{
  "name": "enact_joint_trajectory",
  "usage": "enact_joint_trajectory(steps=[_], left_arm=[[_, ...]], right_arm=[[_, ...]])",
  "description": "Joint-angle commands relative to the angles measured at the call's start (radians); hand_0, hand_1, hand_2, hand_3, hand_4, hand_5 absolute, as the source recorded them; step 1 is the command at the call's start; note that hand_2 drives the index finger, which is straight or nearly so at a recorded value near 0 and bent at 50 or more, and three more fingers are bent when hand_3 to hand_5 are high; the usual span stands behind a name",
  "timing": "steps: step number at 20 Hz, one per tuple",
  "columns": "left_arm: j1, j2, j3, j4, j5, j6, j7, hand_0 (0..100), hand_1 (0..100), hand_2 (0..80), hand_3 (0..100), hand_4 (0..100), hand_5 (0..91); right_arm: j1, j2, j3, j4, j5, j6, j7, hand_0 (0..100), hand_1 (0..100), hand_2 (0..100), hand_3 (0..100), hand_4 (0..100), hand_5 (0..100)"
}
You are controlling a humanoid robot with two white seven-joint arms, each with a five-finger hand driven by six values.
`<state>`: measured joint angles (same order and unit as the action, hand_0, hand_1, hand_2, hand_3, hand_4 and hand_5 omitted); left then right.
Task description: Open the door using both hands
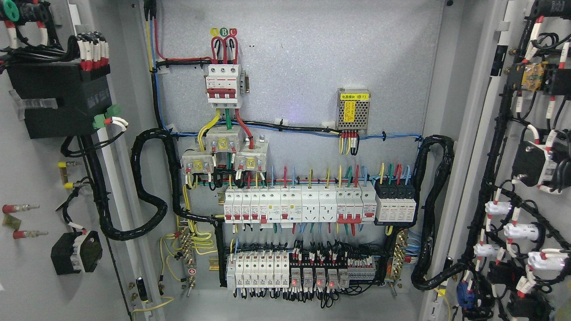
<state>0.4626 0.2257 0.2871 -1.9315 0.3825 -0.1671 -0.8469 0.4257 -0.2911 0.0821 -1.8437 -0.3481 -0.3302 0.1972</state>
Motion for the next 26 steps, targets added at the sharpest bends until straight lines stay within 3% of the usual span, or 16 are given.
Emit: enact_joint_trajectory(steps=[1,6,9,12,18,20,26], left_arm=[[0.025,-0.023,0.176,0.04,0.076,0.001,-0.035,29,0,2.8,3,3,0.0],[0.019,-0.019,0.227,0.08,0.084,0.017,-0.037,29,0,2.8,3,3,0.0],[0.01,0.01,0.259,0.117,0.145,0.04,-0.043,29,0,2.9,3,3,0.0],[-0.007,0.053,0.282,0.164,0.159,0.041,-0.058,29,0,2.8,3,3,0.0],[-0.033,0.15,0.343,0.223,0.249,0.043,-0.069,29,0,2.8,3,3,0.0],[-0.033,0.185,0.362,0.256,0.282,0.046,-0.081,29,0,2.8,3,3,0.0],[-0.039,0.236,0.373,0.333,0.325,0.057,-0.115,29,0,2.8,3,3,0.0]], right_arm=[[0.018,-0.003,-0.012,0.021,-0.002,-0.006,0.001,22,0,0,0,0,0],[0.036,-0.006,-0.039,0.029,-0.005,-0.032,0.002,22,0,0,0,0,0],[0.041,-0.01,-0.047,0.035,-0.069,-0.032,0.002,22,0,0,0,0,0],[0.045,-0.046,-0.068,0.038,-0.081,-0.032,0.002,22,0,0,0,0,0],[0.045,-0.054,-0.084,0.07,-0.115,-0.035,0.017,22,0,0,0,0,0],[0.045,-0.092,-0.085,0.072,-0.117,-0.036,0.042,22,0,0,0,0,0],[0.05,-0.129,-0.104,0.107,-0.12,-0.086,0.045,22,0,0,0,0,0]])
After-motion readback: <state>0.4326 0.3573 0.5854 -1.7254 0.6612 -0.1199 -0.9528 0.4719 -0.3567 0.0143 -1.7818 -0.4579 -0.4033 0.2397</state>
